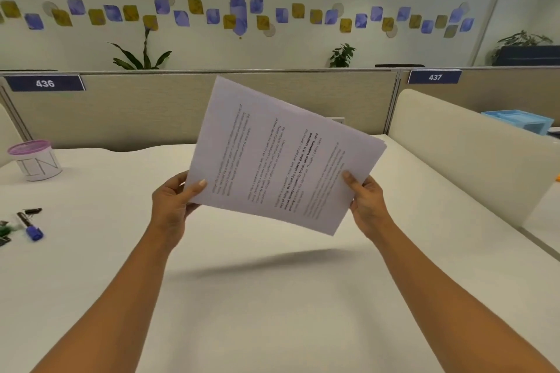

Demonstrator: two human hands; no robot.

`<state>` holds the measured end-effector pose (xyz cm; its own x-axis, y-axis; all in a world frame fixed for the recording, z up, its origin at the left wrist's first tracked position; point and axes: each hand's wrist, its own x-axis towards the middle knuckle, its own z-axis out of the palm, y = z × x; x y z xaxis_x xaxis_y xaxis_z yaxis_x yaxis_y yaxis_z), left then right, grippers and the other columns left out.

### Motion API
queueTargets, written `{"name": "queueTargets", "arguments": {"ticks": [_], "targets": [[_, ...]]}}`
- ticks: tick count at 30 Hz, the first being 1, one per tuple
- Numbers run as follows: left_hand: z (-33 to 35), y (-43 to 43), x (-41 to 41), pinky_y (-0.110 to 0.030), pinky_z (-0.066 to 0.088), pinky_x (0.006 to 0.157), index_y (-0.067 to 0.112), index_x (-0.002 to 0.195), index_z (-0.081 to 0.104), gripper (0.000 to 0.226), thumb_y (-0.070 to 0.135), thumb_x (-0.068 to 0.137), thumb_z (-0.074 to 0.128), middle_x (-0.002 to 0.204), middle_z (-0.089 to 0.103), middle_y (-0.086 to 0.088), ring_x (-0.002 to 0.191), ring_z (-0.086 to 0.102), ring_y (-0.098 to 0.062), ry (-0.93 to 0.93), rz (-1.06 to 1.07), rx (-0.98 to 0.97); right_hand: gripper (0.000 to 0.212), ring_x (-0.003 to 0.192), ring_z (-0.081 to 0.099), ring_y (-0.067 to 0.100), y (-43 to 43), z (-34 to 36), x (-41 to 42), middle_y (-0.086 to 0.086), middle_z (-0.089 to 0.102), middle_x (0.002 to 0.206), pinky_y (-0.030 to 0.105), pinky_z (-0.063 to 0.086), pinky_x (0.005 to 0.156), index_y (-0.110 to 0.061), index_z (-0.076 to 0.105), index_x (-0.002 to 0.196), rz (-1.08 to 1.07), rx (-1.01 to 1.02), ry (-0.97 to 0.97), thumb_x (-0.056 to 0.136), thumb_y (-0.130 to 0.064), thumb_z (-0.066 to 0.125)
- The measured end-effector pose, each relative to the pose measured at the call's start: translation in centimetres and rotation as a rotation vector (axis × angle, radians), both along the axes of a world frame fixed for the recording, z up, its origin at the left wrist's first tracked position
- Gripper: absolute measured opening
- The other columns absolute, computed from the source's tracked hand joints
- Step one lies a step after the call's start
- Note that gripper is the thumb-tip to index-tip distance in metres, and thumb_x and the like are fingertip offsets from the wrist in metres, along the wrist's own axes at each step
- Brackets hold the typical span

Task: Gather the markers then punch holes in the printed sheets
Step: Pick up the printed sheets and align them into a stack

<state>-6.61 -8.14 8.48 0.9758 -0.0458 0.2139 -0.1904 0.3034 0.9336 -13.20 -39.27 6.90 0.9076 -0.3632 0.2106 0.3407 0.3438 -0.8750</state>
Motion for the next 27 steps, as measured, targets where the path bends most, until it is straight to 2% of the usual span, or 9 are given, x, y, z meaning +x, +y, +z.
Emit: {"name": "queueTargets", "arguments": {"ticks": [3, 6, 7, 10, 13, 17, 21, 25, 27], "targets": [[-0.5, 0.7, 0.4, -0.018, 0.058, 0.062, 0.014, 0.100, 0.063, 0.024, -0.001, 0.081, 0.062, 0.072, 0.074, 0.014, 0.076, 0.068, -0.013, 0.040, -0.032, 0.173, 0.055, 0.076, 0.071, 0.011, -0.3, 0.8, 0.0, -0.007, 0.075, 0.088, 0.026, 0.058, 0.064, -0.018, 0.066, 0.094, -0.024, -0.089, -0.003, 0.050, -0.047, 0.082], [-0.7, 0.3, 0.2, -0.023, 0.058, 0.065, 0.014, 0.103, 0.064, 0.027, -0.001, 0.080, 0.064, 0.073, 0.074, 0.016, 0.076, 0.069, -0.012, 0.037, -0.060, 0.272, 0.021, 0.076, 0.069, 0.014, -0.2, 1.2, 0.0, -0.008, 0.074, 0.087, 0.028, 0.058, 0.067, -0.018, 0.065, 0.093, -0.032, -0.156, 0.009, 0.076, -0.029, 0.068], [-0.8, 0.2, 0.1, -0.026, 0.056, 0.068, 0.014, 0.100, 0.065, 0.025, -0.001, 0.080, 0.064, 0.073, 0.074, 0.015, 0.078, 0.068, -0.015, 0.037, -0.052, 0.277, 0.019, 0.076, 0.069, 0.014, -0.1, 1.2, -0.1, -0.007, 0.074, 0.086, 0.028, 0.058, 0.067, -0.017, 0.066, 0.093, -0.032, -0.168, 0.014, 0.077, -0.028, 0.067], [-1.4, -0.2, -0.3, -0.034, 0.053, 0.073, 0.017, 0.091, 0.065, 0.021, 0.000, 0.079, 0.066, 0.079, 0.072, 0.007, 0.082, 0.064, -0.023, 0.070, -0.028, 0.272, 0.035, 0.079, 0.069, 0.018, 0.2, 0.6, -0.7, -0.002, 0.073, 0.088, 0.028, 0.058, 0.066, -0.013, 0.067, 0.098, -0.020, -0.252, 0.083, 0.072, -0.035, 0.071], [-2.1, -0.5, -0.6, -0.032, 0.052, 0.068, 0.020, 0.089, 0.064, 0.020, 0.002, 0.080, 0.066, 0.078, 0.071, 0.008, 0.082, 0.064, -0.024, 0.102, -0.037, 0.272, 0.025, 0.088, 0.064, 0.029, 0.7, -0.8, -0.9, 0.005, 0.069, 0.097, 0.039, 0.058, 0.077, -0.008, 0.062, 0.110, 0.007, -0.320, 0.181, 0.087, -0.016, 0.061], [-2.2, -1.0, -1.1, -0.031, 0.050, 0.066, 0.020, 0.087, 0.064, 0.018, 0.003, 0.084, 0.062, 0.073, 0.072, 0.011, 0.078, 0.063, -0.021, 0.093, -0.008, 0.272, 0.015, 0.089, 0.062, 0.033, 1.5, -1.0, -1.1, 0.005, 0.067, 0.096, 0.049, 0.052, 0.086, -0.014, 0.061, 0.104, -0.020, -0.328, 0.230, 0.088, -0.012, 0.059], [-1.1, -1.2, -1.1, -0.032, 0.050, 0.068, 0.018, 0.097, 0.060, 0.017, 0.005, 0.086, 0.060, 0.089, 0.065, 0.001, 0.079, 0.062, -0.023, 0.042, 0.017, 0.274, 0.012, 0.084, 0.063, 0.029, 1.6, 0.1, -0.9, 0.003, 0.067, 0.095, 0.045, 0.053, 0.082, -0.019, 0.062, 0.099, -0.052, -0.331, 0.215, 0.089, -0.014, 0.059], [-0.9, -1.0, -1.2, -0.036, 0.051, 0.073, 0.018, 0.101, 0.059, 0.021, 0.007, 0.084, 0.063, 0.091, 0.065, 0.001, 0.082, 0.062, -0.023, 0.056, 0.005, 0.288, 0.013, 0.080, 0.065, 0.024, 1.1, 0.1, -1.2, 0.002, 0.069, 0.093, 0.035, 0.056, 0.073, -0.015, 0.062, 0.100, -0.048, -0.332, 0.214, 0.087, -0.012, 0.061], [-1.4, -0.9, -1.3, -0.038, 0.051, 0.075, 0.017, 0.100, 0.060, 0.020, 0.006, 0.084, 0.062, 0.091, 0.066, 0.000, 0.083, 0.062, -0.026, 0.082, -0.009, 0.289, 0.013, 0.081, 0.064, 0.023, 1.1, -0.5, -1.5, 0.002, 0.068, 0.093, 0.035, 0.055, 0.072, -0.016, 0.063, 0.098, -0.046, -0.306, 0.236, 0.086, -0.011, 0.062]]}}
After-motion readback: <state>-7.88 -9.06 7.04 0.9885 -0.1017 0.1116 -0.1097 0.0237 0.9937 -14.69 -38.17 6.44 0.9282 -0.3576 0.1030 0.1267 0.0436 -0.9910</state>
